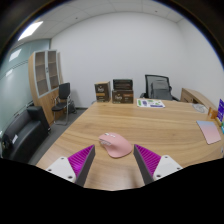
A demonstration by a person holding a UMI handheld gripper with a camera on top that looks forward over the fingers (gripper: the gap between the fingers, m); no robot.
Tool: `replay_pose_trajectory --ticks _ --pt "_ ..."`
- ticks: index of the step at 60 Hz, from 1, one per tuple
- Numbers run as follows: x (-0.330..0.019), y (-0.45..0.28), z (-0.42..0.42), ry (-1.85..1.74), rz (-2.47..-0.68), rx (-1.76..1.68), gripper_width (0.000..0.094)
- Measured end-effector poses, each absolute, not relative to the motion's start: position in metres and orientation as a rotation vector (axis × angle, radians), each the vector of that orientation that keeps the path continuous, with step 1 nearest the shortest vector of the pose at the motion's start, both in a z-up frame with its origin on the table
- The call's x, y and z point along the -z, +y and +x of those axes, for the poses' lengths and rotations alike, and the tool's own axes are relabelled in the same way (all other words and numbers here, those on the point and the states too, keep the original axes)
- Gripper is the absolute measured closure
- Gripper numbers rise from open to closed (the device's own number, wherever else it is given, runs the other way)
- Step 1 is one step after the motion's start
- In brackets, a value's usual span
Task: Arrange mouse
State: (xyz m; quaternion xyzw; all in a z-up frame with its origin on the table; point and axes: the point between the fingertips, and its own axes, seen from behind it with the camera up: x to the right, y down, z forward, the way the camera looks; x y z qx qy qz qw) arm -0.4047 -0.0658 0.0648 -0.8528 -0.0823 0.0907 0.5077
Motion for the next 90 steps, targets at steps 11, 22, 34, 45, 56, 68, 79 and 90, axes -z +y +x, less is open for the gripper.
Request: replay_pose_trajectory --ticks 11,22,34,45,56,68,79,90 --pt "-0.039 -0.017 -0.420 -0.296 -2.095 -0.237 0.0126" --pt "-0.019 0.012 -0.419 -0.363 -2.126 -0.201 0.0137" --pt "-0.010 0.037 -0.413 -0.289 -2.149 -0.207 0.0124" --pt "-0.003 0.064 -0.391 -0.171 -2.171 -0.111 0.0124" --pt "0.001 0.076 -0.372 -0.016 -2.188 -0.034 0.0131" --pt "0.009 0.076 -0.369 0.023 -2.173 0.039 0.0359" --pt "0.012 0.074 -0.368 0.077 -2.208 0.062 0.0468" --pt "-0.006 0.070 -0.374 0.053 -2.265 -0.011 0.0517"
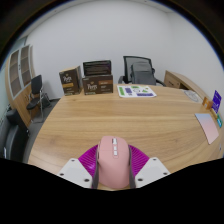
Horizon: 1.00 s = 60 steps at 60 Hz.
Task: Arrange mouse
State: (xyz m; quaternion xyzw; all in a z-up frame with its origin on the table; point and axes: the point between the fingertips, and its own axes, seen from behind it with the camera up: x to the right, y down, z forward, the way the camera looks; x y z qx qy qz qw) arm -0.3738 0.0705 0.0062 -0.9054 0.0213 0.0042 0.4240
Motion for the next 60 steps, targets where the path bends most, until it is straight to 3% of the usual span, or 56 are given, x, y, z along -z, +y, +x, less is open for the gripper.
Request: replay_pose_trajectory --ticks 9,17,22,26,32,40,46,60 --pt "-0.119 0.096 -0.346 0.010 -2.106 -0.022 0.0517" --pt "-0.227 0.127 -0.256 0.028 -1.947 0.010 0.0518" --pt "-0.264 0.136 -0.164 0.099 -1.896 0.062 0.0518" --pt "-0.273 0.140 -0.079 0.124 -1.874 0.128 0.0520" --pt "-0.241 0.141 0.041 0.177 -1.914 0.205 0.0520" --pt "-0.142 0.130 0.149 0.254 -2.070 0.184 0.0524" --pt "-0.074 0.120 0.183 0.242 -2.192 0.158 0.0522" --pt "0.008 0.101 0.199 0.223 -2.325 0.079 0.0518"
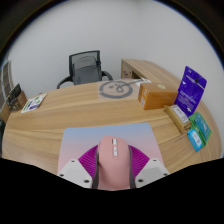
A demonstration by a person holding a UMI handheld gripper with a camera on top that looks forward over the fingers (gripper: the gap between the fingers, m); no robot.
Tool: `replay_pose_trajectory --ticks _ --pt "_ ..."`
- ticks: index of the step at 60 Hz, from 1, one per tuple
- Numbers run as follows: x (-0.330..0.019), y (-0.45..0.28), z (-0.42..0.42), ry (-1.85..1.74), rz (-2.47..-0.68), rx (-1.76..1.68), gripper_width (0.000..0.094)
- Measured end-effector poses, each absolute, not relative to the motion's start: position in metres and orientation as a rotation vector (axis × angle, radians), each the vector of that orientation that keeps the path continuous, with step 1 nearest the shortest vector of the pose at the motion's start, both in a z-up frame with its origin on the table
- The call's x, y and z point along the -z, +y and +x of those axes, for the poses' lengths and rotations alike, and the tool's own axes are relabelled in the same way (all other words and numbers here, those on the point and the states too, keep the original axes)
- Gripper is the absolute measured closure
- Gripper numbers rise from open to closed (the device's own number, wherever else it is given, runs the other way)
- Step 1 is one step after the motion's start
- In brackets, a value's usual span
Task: Arrange mouse
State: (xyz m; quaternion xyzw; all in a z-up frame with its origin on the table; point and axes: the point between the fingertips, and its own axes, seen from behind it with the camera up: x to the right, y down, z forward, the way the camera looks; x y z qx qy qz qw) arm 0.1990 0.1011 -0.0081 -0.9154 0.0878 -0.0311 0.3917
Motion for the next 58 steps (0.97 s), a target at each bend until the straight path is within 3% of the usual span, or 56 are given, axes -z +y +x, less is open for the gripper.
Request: replay_pose_trajectory --ticks 8,16,18,21,24,35,58 --pt "0.010 0.102 0.201 0.122 -2.269 0.132 0.0510" --pt "0.011 0.102 0.199 0.165 -2.290 0.099 0.0382" --pt "0.009 0.101 0.201 0.169 -2.297 0.095 0.0304" --pt "0.006 0.094 0.208 0.189 -2.311 0.129 0.0062" --pt "-0.003 0.086 0.209 0.205 -2.301 0.150 0.0105" --pt "-0.040 0.029 0.176 0.199 -2.259 0.160 0.0101" --pt "-0.116 -0.164 0.046 0.305 -2.163 0.121 0.0093"
